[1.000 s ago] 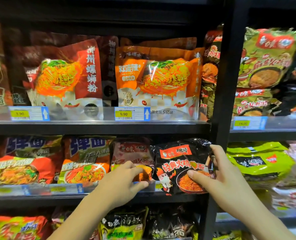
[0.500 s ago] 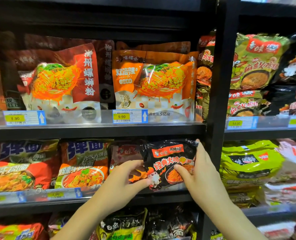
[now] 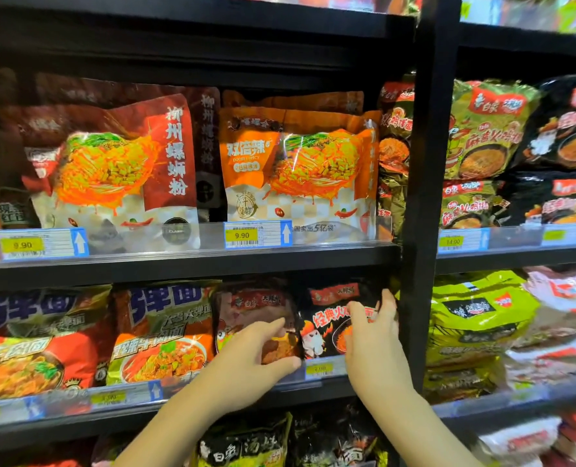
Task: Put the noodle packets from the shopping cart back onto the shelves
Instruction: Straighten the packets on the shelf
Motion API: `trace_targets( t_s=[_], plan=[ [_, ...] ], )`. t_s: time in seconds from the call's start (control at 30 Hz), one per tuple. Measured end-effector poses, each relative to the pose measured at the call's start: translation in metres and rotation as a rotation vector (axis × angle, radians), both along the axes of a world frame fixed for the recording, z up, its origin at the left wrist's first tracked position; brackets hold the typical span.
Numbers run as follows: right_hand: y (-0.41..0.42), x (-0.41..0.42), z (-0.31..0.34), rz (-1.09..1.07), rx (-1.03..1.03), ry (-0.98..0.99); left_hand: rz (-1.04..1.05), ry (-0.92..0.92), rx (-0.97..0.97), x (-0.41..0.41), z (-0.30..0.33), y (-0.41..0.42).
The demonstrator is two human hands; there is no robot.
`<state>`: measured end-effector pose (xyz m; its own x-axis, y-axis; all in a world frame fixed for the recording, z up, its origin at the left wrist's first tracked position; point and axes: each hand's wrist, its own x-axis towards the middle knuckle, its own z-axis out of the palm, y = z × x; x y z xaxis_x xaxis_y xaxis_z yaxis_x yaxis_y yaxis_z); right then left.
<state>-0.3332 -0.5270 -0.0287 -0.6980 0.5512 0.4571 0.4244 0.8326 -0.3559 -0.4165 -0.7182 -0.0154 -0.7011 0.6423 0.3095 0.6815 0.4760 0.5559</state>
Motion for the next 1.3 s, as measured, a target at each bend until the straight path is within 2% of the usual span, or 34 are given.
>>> trace_targets(
  t_s=[0.1,0.13,0.23,0.4,0.6,0.83,1.03,1.3],
  plan=[
    [0.001,0.003,-0.008,-0.009,0.182,0.004,-0.003,0.003,0.031,-0.003,0.000,-0.023],
    [0.001,0.006,-0.007,0.011,0.187,-0.029,-0.003,0.007,0.040,-0.003,0.000,-0.030],
    [0.001,0.005,-0.005,0.066,0.100,-0.094,-0.003,0.010,0.043,-0.004,0.000,-0.051],
    [-0.003,-0.008,0.009,0.000,0.043,-0.222,-0.007,0.019,0.030,-0.004,0.000,-0.069],
    [-0.003,-0.011,0.017,0.010,-0.061,-0.272,-0.010,0.011,0.004,-0.001,-0.006,-0.085],
    [-0.012,0.028,0.019,0.094,-0.009,-0.238,-0.001,0.251,-0.163,0.012,-0.004,-0.078],
    [-0.043,0.031,0.024,0.264,0.057,-0.251,0.125,0.292,-0.221,0.012,-0.008,-0.102],
    [-0.105,-0.020,0.035,0.552,0.140,-0.191,0.452,0.251,-0.290,0.022,-0.013,-0.180]
  ],
)
